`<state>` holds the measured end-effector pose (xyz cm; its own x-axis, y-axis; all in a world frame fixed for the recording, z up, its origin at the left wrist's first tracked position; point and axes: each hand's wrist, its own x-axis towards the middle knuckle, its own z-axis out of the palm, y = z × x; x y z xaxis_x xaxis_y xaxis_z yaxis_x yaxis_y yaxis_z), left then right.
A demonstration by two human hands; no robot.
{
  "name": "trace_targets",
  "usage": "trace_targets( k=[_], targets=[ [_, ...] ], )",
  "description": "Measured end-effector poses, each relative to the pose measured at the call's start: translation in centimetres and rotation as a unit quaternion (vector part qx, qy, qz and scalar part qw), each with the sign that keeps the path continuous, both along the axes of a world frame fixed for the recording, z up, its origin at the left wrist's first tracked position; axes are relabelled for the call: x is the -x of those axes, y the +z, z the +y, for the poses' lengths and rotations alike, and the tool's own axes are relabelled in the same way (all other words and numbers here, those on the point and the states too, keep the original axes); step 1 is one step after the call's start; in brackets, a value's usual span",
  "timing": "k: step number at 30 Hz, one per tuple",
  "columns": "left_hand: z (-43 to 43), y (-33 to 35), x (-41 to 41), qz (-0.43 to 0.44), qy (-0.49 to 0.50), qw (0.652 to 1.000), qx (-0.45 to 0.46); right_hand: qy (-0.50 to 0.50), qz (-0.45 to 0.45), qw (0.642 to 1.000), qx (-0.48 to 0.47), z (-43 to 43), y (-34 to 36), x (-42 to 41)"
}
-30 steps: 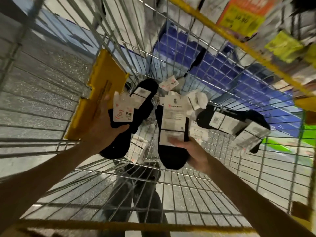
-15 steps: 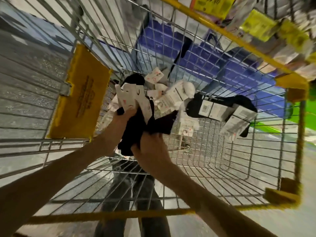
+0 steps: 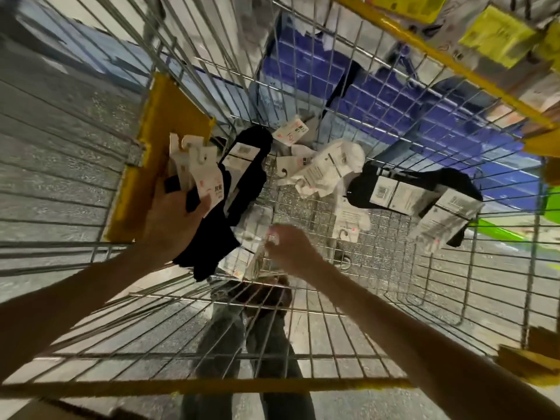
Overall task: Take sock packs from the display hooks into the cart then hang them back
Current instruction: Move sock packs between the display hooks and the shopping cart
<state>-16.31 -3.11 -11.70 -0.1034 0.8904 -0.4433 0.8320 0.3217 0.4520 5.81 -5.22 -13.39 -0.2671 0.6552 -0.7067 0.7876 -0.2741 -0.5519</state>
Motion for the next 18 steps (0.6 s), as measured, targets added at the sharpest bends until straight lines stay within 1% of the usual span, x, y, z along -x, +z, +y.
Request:
trace_targets(
  k=[1,2,4,6,7,9,10,12,13,16,18],
  targets=[
    [-0.1,-0.2,0.5,0.027,-0.021,0.999,-0.008,-0.021,-0.012,0.999,-0.020,0.7,-1.1,0.2],
    [-0.2,-0.6,0.8,0.044,-0.028,0.999,-0.009,-0.006,-0.034,0.998,-0.061,1.4,-2.3,0.6],
    [-0.5,-0.9,0.9,0.057,-0.015,0.998,0.010,0.048,-0.061,0.986,-0.149,2.8,-4.3,2.0],
    [-0.6,-0.9,0.7,0.049,0.003,0.999,0.015,0.120,-0.093,0.968,-0.198,4.6,-5.9,4.0],
    [-0.6,-0.7,0.5,0.043,0.003,0.999,0.009,0.175,-0.124,0.952,-0.217,5.6,-6.7,4.9],
    [-0.4,-0.2,0.1,0.029,0.012,0.999,-0.005,0.280,-0.192,0.906,-0.253,7.6,-7.9,6.6],
    [-0.4,0.0,-0.1,0.029,0.023,0.999,-0.009,0.321,-0.216,0.886,-0.257,8.3,-8.5,7.4],
    [-0.4,0.1,-0.4,0.027,0.034,0.999,-0.016,0.372,-0.235,0.864,-0.245,8.9,-9.7,8.4],
    [-0.4,0.2,-0.5,0.022,0.032,0.999,-0.019,0.386,-0.236,0.858,-0.244,8.8,-10.2,8.7],
    [-0.4,-0.1,-0.2,0.003,0.029,0.999,-0.024,0.390,-0.222,0.855,-0.259,8.2,-10.5,8.3],
    [-0.3,0.2,-0.2,0.004,0.037,0.999,-0.023,0.413,-0.222,0.848,-0.249,8.2,-10.2,7.4]
  ],
)
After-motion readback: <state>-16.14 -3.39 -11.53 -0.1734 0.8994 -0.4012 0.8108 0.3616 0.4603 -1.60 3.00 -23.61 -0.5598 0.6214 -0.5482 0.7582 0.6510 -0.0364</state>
